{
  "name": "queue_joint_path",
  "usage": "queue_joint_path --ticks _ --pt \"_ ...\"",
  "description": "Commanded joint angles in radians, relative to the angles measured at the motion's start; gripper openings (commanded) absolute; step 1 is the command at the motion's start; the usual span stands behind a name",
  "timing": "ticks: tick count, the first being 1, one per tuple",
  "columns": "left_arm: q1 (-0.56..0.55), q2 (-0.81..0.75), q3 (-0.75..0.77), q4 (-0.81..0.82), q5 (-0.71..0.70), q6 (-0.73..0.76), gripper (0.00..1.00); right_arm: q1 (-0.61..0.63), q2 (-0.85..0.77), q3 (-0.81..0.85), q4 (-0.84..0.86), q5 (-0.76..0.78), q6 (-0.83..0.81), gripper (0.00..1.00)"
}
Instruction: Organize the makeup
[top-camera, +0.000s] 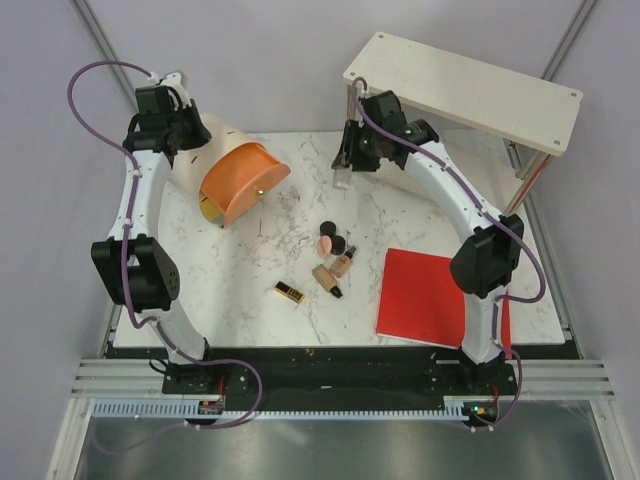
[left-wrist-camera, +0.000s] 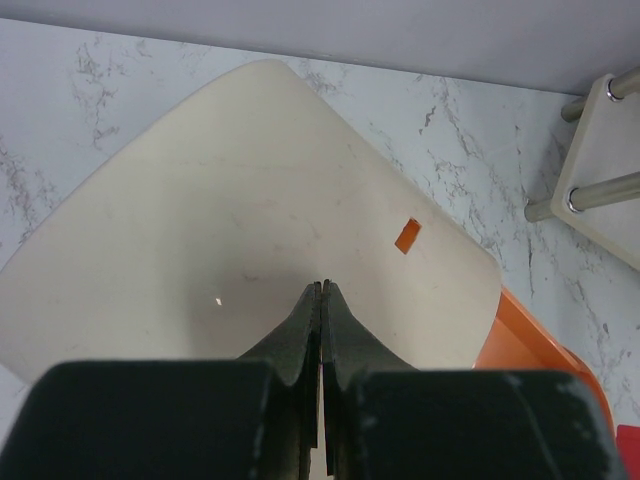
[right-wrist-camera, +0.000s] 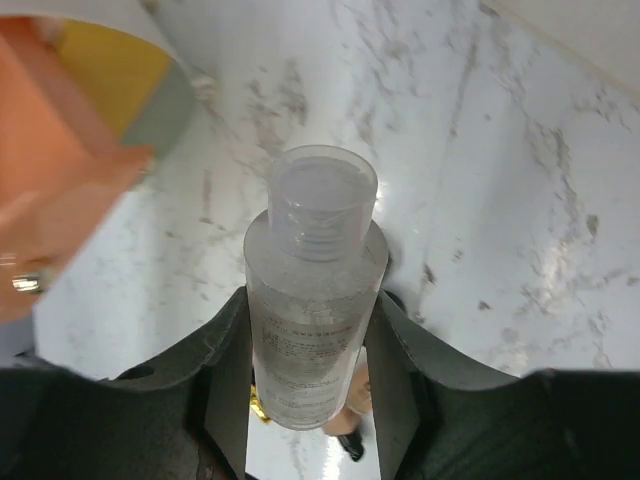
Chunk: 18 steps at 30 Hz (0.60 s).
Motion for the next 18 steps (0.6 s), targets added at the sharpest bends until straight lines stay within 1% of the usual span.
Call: queue_joint_path --ticks 1,3,4,7,9,10,12,13,15,18 --pt "0.002 0.071 -0.032 -0.189 0.024 -0.017 0.02 0.006 0.039 0.192 0.126 -0.185 0.088 0.0" --pt "0.001 0.077 -0.029 -0.189 0.032 -0.017 0.02 0.017 0.069 0.22 0.203 -0.278 0.123 0.0" --pt "0.001 0.075 -0.027 -0.189 0.036 -0.018 0.02 0.02 0.076 0.22 0.276 -0.295 0.143 0.0" --pt "0.001 0.077 -0.024 -0.187 0.042 -0.017 0.02 0.041 0.102 0.218 0.417 -0.364 0.218 0.0" --pt "0.001 0.075 -0.023 -0.19 0.044 -0.017 0.02 0.061 0.123 0.226 0.484 -0.374 0.281 0.0" --pt "0.001 0.075 -0.023 -0.19 0.042 -0.015 0.02 0.067 0.135 0.232 0.551 -0.4 0.316 0.0" --pt "0.001 0.075 -0.023 -0.189 0.044 -0.012 0.02 0.083 0.18 0.262 0.609 -0.415 0.43 0.0" --pt "0.002 0.075 -0.023 -0.19 0.042 -0.011 0.02 0.095 0.212 0.275 0.677 -0.44 0.458 0.0" --pt "0.001 0.075 -0.023 -0.192 0.044 -0.011 0.02 0.109 0.247 0.346 0.694 -0.432 0.51 0.0" --pt "0.001 0.077 -0.023 -0.193 0.047 -0.009 0.02 0.135 0.29 0.396 0.731 -0.411 0.559 0.0"
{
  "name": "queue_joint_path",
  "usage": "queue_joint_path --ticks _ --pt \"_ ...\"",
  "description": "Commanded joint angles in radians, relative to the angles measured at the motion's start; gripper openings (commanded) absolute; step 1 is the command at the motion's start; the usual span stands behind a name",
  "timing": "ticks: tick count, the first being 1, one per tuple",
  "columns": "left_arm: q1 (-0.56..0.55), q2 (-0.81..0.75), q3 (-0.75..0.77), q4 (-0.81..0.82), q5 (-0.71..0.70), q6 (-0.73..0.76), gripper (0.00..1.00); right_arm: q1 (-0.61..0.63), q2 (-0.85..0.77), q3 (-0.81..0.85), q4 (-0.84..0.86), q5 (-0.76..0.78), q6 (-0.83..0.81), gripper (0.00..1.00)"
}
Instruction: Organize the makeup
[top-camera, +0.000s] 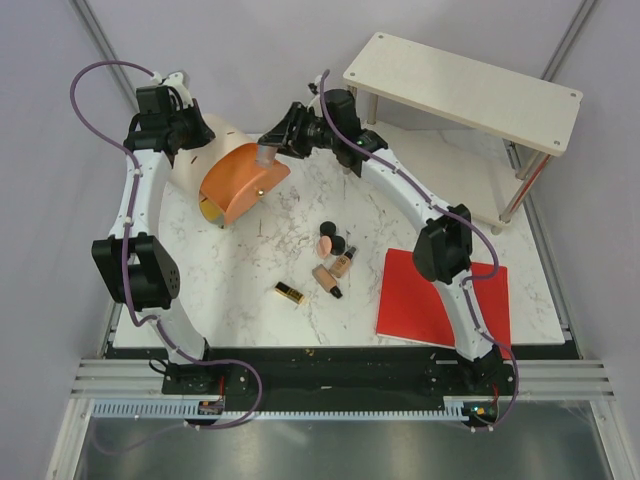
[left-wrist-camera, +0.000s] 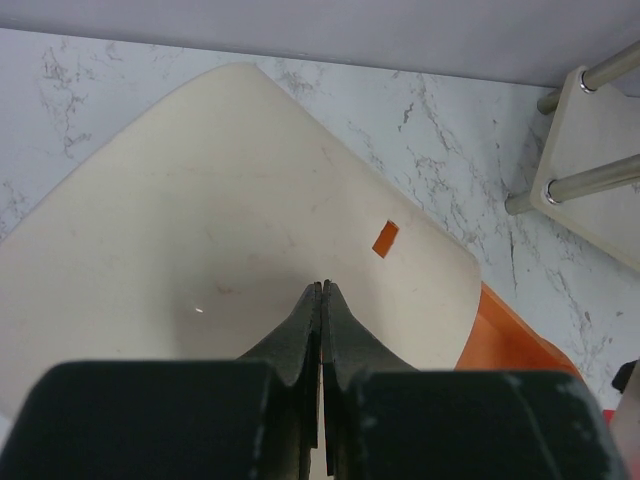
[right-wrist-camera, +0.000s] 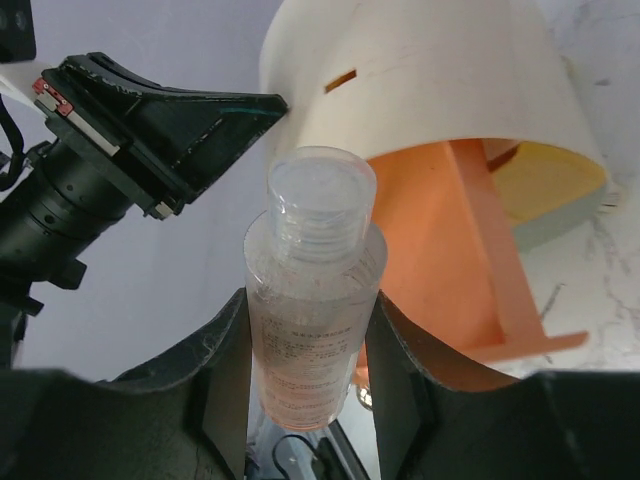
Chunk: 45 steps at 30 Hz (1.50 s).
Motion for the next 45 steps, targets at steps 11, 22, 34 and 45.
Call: queue_joint_path --ticks 11,22,34,45 --pt "0.001 0.067 -0.032 -0.198 0.009 -0.009 0.02 0.056 0.043 0.082 0.204 -0.026 0.189 0.01" --pt "0.001 0.062 -0.025 -0.198 0.043 -0.003 0.02 0.087 0.069 0.082 0.127 -0.029 0.114 0.24" --pt "0.001 0.062 -0.021 -0.199 0.054 0.0 0.02 0.095 0.082 0.064 0.093 0.07 0.001 0.29" --pt "0.002 0.064 -0.019 -0.198 0.048 0.004 0.02 0.095 0.099 0.072 0.093 0.101 -0.033 0.52"
